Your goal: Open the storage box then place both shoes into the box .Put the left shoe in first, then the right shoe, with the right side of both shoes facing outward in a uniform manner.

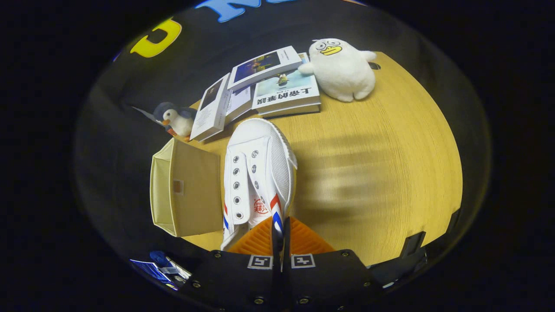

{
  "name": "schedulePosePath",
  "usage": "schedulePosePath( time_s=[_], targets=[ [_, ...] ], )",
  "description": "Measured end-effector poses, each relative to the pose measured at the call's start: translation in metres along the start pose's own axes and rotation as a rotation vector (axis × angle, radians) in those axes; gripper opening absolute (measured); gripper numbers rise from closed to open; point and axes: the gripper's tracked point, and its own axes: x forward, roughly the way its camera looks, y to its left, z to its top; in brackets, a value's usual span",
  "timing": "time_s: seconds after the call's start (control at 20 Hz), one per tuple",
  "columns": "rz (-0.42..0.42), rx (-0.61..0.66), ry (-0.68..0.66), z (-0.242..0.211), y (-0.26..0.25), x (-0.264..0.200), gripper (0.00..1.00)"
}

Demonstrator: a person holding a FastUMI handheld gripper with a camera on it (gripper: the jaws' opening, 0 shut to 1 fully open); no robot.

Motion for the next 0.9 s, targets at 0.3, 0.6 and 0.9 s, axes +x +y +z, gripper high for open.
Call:
schedulePosePath(
  time_s=[0.3, 0.6, 0.9],
  targets=[
    [0.047, -0.118, 0.027, 0.006, 0.061, 0.0, 0.01],
    [0.087, -0.248, 0.039, 0.017, 0.125, -0.001, 0.01],
    [0.146, -0.338, 0.062, 0.021, 0.185, 0.005, 0.01]
  ],
)
